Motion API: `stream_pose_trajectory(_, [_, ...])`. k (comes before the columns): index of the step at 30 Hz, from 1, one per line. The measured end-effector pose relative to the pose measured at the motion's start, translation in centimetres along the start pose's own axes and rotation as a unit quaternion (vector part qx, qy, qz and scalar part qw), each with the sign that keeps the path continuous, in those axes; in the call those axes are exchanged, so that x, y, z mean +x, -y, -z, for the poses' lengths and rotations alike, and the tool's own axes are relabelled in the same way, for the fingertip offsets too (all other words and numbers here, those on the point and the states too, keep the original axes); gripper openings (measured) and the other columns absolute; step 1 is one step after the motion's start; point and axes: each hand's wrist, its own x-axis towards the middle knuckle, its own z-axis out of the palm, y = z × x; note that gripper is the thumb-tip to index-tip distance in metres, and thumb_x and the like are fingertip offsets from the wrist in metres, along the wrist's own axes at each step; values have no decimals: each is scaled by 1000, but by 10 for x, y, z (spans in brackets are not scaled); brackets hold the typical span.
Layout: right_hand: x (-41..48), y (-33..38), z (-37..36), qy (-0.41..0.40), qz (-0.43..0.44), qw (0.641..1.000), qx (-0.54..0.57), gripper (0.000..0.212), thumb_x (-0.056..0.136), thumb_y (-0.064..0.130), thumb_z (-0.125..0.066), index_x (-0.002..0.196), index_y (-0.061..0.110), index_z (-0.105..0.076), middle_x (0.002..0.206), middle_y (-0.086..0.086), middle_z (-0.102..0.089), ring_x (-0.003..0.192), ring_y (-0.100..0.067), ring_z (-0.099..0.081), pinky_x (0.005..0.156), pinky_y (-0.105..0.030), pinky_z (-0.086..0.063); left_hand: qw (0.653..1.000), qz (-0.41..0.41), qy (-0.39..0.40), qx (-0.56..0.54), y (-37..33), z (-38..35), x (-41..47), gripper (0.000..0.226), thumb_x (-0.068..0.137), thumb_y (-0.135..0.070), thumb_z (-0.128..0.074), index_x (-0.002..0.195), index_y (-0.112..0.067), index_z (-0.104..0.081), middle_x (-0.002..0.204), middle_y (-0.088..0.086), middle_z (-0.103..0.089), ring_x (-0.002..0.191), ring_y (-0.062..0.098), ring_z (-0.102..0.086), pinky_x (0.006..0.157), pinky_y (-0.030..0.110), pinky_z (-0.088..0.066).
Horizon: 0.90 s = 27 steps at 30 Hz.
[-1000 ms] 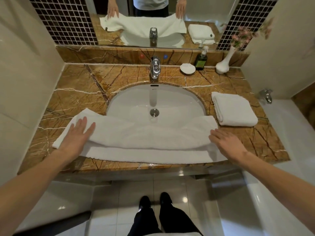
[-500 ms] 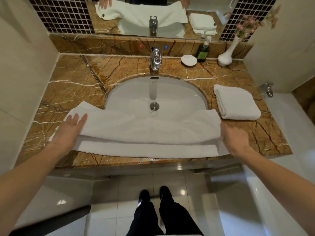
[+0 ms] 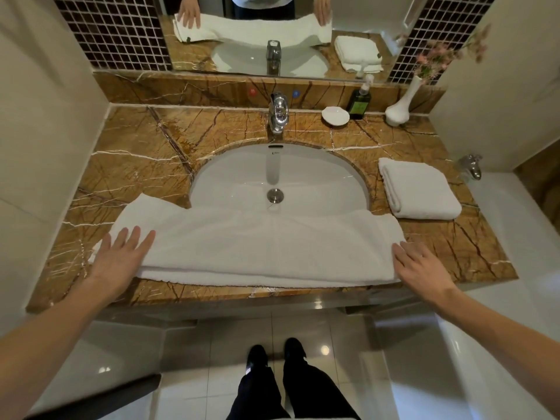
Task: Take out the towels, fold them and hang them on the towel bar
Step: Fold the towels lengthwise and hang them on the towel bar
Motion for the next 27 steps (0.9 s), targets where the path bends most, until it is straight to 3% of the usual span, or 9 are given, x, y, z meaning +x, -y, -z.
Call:
stream_pose_trajectory(2, [0, 5, -3, 13, 19, 1000, -1, 70, 86, 17, -62, 145, 4, -27, 151, -17, -28, 141, -32, -24, 117, -48, -14, 1000, -5, 7, -18, 3, -1, 2, 83, 89, 6, -38, 151, -22, 9, 159, 15, -2, 146, 32, -5, 117, 49, -10])
stream_pose_trajectory(10, [3, -1, 6, -13, 51, 994, 96, 51, 87, 28, -58, 134, 20, -41, 145, -4, -40, 132, -20, -38, 114, -38, -25, 996, -40, 43, -64, 10, 11, 13, 86, 87, 2, -45, 151, -21, 8, 159, 15, 3, 146, 31, 1, 117, 49, -3])
stream_pose_trajectory(15, [7, -9, 16, -43, 55, 988, 139, 36, 89, 33, -44, 123, 25, -47, 133, 1, -50, 119, -16, -48, 106, -34, -35, 993, -69, -36, -91, 27, 15, 12, 75, 84, 4, -55, 149, -23, -28, 153, 12, -29, 140, 30, -25, 113, 47, -16])
stream_pose_trajectory(18, [9, -10, 19, -44, 52, 988, 137, 40, 87, 39, -35, 122, 23, -47, 131, 0, -51, 116, -15, -51, 103, -34, -38, 991, -66, -66, -100, 27, 25, 15, 63, 77, 11, -59, 131, -21, -54, 140, 10, -48, 129, 29, -41, 107, 45, -29])
stream_pose_trajectory(20, [12, -9, 20, -50, 46, 988, 141, 41, 88, 39, -32, 122, 22, -48, 133, -2, -50, 117, -16, -51, 103, -34, -38, 987, -65, -91, -118, 23, 32, 18, 52, 78, 8, -60, 123, -18, -61, 133, 10, -55, 121, 29, -49, 101, 44, -40])
stream_pose_trajectory(24, [24, -8, 22, -61, 34, 985, 158, 42, 89, 35, -29, 121, 17, -50, 130, -7, -52, 112, -19, -53, 97, -35, -42, 979, -102, -113, -139, 17, 42, 28, 34, 91, -13, -52, 124, -13, -61, 124, 9, -61, 108, 26, -57, 89, 42, -49])
stream_pose_trajectory(26, [32, -8, 19, -39, 15, 986, 160, 51, 94, 39, -23, 136, 14, -40, 144, -11, -42, 127, -23, -45, 106, -39, -38, 980, -87, -87, -159, 10, 42, 37, 43, 97, -28, -38, 134, -11, -51, 135, 14, -52, 120, 30, -49, 100, 46, -41])
stream_pose_trajectory(27, [37, -8, 18, -25, 3, 986, 164, 57, 96, 41, -19, 145, 13, -30, 152, -12, -31, 138, -25, -34, 113, -41, -30, 983, -74, -53, -158, 4, 41, 40, 51, 98, -35, -33, 143, -12, -38, 146, 17, -39, 132, 33, -37, 109, 48, -31])
